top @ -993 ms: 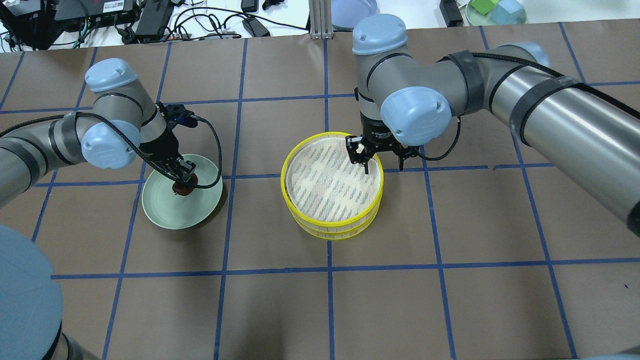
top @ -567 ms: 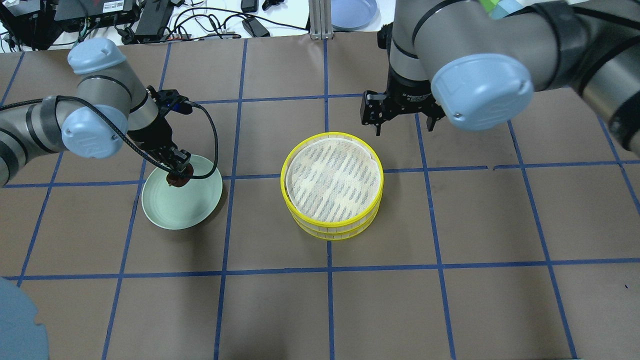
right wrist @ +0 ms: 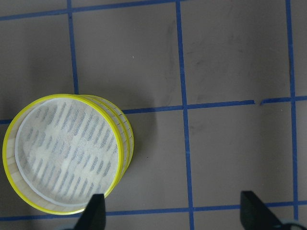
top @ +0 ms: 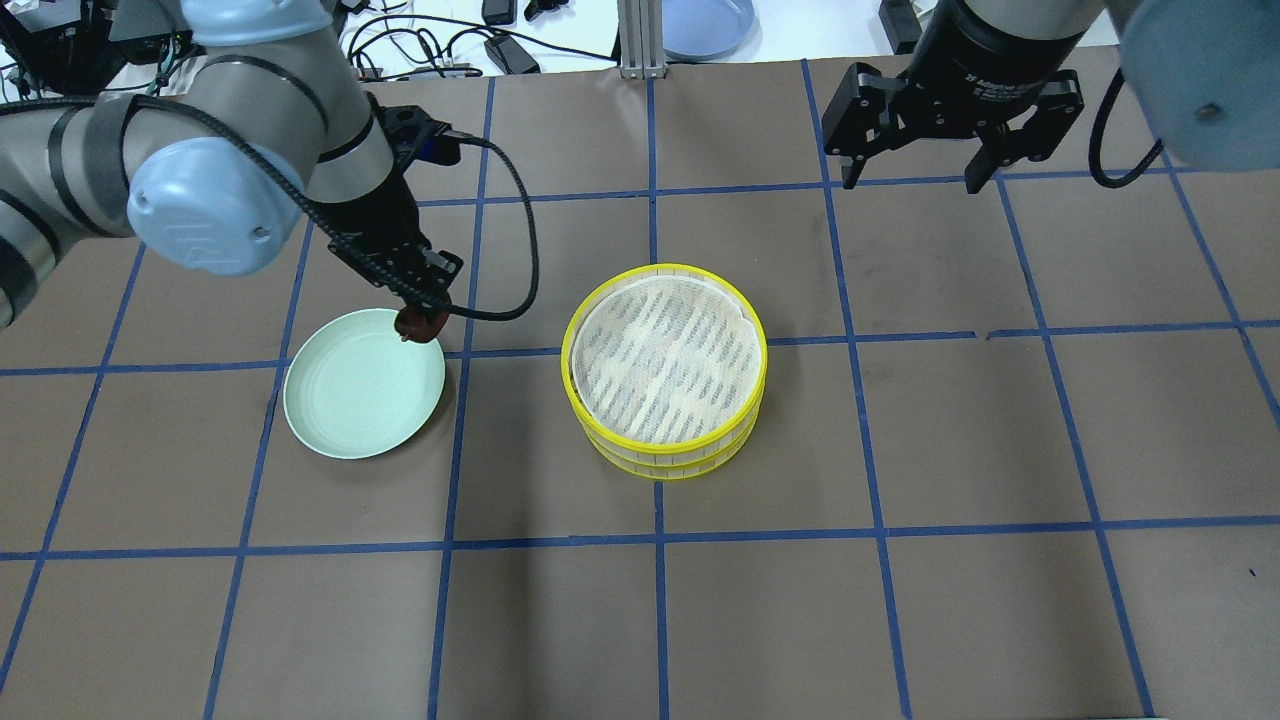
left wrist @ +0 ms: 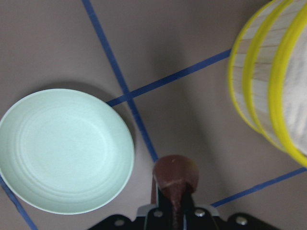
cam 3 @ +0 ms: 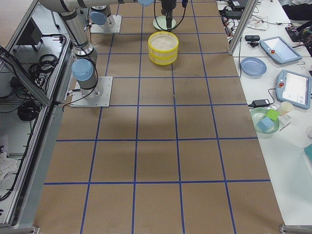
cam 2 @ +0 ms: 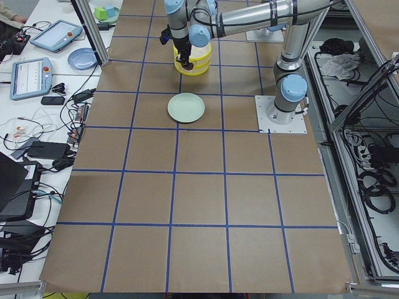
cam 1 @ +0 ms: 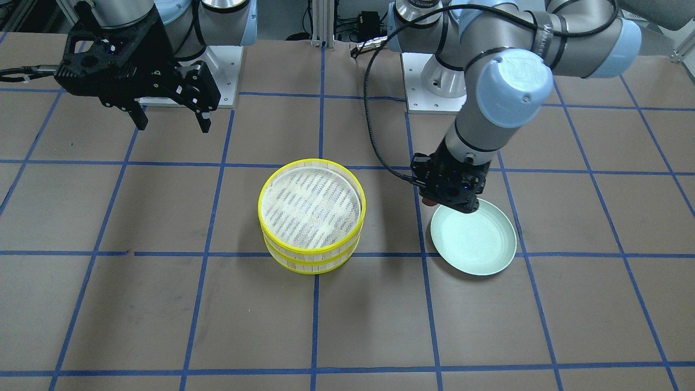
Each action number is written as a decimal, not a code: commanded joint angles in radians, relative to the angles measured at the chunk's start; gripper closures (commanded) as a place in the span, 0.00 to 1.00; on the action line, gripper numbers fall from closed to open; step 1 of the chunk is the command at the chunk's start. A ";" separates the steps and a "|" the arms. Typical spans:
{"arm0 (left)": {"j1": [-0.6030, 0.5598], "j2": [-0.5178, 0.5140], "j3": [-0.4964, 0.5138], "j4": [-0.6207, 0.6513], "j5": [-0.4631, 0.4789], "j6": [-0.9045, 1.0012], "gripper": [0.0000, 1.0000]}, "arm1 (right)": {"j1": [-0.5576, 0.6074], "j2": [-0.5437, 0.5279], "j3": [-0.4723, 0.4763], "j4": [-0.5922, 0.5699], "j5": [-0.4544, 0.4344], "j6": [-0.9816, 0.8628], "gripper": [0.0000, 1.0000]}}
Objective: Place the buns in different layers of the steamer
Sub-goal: 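Carry the brown bun over the steamer with the left gripper while the right rises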
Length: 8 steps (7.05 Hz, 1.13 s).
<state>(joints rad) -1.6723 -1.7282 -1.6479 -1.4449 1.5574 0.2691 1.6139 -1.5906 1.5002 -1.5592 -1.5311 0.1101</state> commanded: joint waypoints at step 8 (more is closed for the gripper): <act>-0.291 -0.105 -0.013 0.170 -0.085 -0.453 1.00 | -0.006 -0.011 0.005 0.054 -0.003 -0.073 0.00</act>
<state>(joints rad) -1.9538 -1.8279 -1.6444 -1.2904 1.4765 -0.1776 1.6076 -1.6015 1.5048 -1.5054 -1.5327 0.0369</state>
